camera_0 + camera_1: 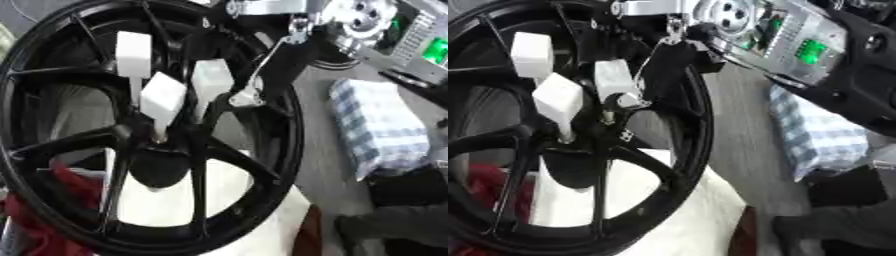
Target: Pull the pin out of the wheel hub.
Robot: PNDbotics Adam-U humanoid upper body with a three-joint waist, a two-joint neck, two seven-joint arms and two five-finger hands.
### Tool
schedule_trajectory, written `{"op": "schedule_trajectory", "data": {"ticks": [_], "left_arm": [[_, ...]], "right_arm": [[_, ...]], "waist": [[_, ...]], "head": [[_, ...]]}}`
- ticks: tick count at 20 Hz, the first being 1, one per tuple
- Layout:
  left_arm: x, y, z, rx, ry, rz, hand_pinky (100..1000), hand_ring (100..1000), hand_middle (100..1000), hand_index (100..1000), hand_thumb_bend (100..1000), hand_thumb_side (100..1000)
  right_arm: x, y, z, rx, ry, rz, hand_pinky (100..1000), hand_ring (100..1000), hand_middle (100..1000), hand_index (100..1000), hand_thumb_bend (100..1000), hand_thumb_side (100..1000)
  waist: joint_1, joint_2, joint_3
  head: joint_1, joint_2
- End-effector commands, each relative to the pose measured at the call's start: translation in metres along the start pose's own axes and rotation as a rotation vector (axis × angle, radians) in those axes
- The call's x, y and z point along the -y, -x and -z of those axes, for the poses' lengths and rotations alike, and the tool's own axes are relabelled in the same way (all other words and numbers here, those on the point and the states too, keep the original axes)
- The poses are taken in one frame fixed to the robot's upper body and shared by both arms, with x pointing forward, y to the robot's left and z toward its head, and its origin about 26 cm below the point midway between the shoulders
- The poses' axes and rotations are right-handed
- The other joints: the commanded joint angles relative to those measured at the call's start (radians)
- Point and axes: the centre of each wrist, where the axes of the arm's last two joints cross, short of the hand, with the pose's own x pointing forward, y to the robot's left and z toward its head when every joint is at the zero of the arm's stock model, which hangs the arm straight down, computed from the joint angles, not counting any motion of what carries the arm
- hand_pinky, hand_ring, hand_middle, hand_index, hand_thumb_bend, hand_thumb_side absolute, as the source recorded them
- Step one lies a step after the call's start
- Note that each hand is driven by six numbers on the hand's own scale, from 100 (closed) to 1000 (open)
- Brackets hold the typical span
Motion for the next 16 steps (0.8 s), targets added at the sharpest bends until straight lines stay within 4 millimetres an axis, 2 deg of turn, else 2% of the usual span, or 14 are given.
{"op": "schedule_trajectory", "data": {"ticks": [1,11,16], "left_arm": [[0.0002,-0.0071,0.0029,0.027,0.007,0.01,897,584,513,720,100,787],[0.0012,-0.0073,0.0035,0.03,0.011,0.009,899,584,513,720,100,787],[0.0017,-0.0074,0.0037,0.031,0.013,0.009,899,584,513,720,100,788]], "right_arm": [[0.0054,-0.0001,-0.0065,-0.031,0.019,-0.024,758,802,736,772,422,100],[0.0034,0.0019,-0.0062,-0.057,0.03,-0.021,757,799,732,769,417,100],[0.003,0.0023,-0.0061,-0.064,0.038,-0.016,745,775,694,756,409,100]], "waist": [[0.011,-0.011,0.001],[0.011,-0.005,0.006],[0.011,-0.004,0.006]], "head": [[-0.006,-0.014],[-0.012,-0.026],[-0.015,-0.027]]}}
